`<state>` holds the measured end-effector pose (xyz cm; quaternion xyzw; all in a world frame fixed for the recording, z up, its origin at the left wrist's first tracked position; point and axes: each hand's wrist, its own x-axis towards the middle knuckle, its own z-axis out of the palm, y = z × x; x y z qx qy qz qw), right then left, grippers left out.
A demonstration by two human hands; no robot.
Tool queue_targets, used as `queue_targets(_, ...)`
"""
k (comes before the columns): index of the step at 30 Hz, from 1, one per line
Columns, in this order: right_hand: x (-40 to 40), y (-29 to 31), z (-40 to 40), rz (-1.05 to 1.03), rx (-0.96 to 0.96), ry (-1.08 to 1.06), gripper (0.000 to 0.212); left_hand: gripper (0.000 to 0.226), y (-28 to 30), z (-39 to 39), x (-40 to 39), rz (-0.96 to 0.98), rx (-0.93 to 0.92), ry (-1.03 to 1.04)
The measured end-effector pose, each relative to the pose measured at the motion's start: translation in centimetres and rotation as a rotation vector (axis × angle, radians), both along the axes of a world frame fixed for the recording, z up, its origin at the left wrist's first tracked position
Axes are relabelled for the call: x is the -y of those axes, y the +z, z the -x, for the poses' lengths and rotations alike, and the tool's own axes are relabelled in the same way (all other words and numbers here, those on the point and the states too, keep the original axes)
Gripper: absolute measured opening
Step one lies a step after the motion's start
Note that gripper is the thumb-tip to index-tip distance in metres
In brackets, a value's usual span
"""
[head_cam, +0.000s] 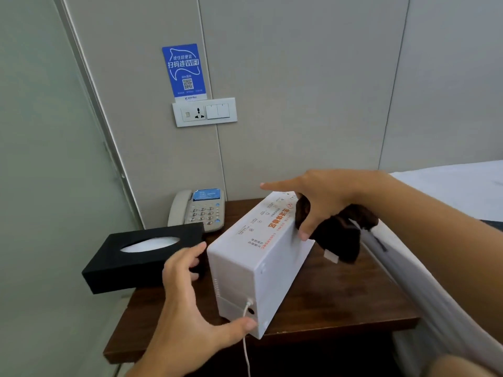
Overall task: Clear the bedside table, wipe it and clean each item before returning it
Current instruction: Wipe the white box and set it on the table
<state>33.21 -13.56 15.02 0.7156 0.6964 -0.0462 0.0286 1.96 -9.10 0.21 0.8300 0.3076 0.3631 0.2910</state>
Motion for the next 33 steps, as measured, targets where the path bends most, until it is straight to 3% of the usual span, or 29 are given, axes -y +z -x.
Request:
queue_targets(4,-1.3,-0.6,-0.2,0.003,0.068,0.05,0.116,0.125,-2.6,0.0,0.4,0.218,-0.082,0.108)
queue_targets(7,-2.0,-1.1,0.4,-0.009,0.116,0.085,0.112,0.088,-2.9,-0.3,1.9,0.353,-0.245,0.205)
queue_targets(10,-2.8,-1.7,1.4,-0.018,0.109,0.116,0.11,0.064,-3.5,0.3,2.8,0.298,-0.359,0.2)
queue_targets(15,-4.0,-1.6,2.1,-0.017,0.093,0.101,0.105,0.065,-6.8,1.1,2.7,0.222,-0.603,0.149)
queue_targets(17,-4.1,-1.4,2.3,0.009,0.099,0.1,0.107,0.053,-8.5,1.1,2.6,0.354,-0.503,0.069)
queue_targets(19,-4.0,-1.3,2.3,0.031,0.089,0.1,0.111,0.027,-9.6,0.7,2.8,0.469,-0.371,-0.002)
queue_targets(21,-3.9,-1.4,2.1,0.058,0.102,0.097,0.121,0.006,-10.1,0.6,3.0,0.465,-0.292,-0.027)
queue_targets(23,-3.5,-1.5,1.9,0.096,0.095,0.094,0.127,0.013,-9.9,1.0,3.2,0.404,-0.259,-0.038)
queue_targets(25,-3.2,-1.6,1.5,0.086,0.053,0.108,0.114,0.021,-9.1,1.8,3.2,0.337,-0.2,-0.034)
queue_targets(30,-2.8,-1.5,1.7,0.022,0.022,0.102,0.096,0.021,-4.6,2.6,3.0,0.45,0.188,-0.003)
queue_targets(33,-2.7,-1.5,1.5,0.013,0.006,0.08,0.086,0.019,-1.1,2.4,2.3,0.353,0.325,-0.064)
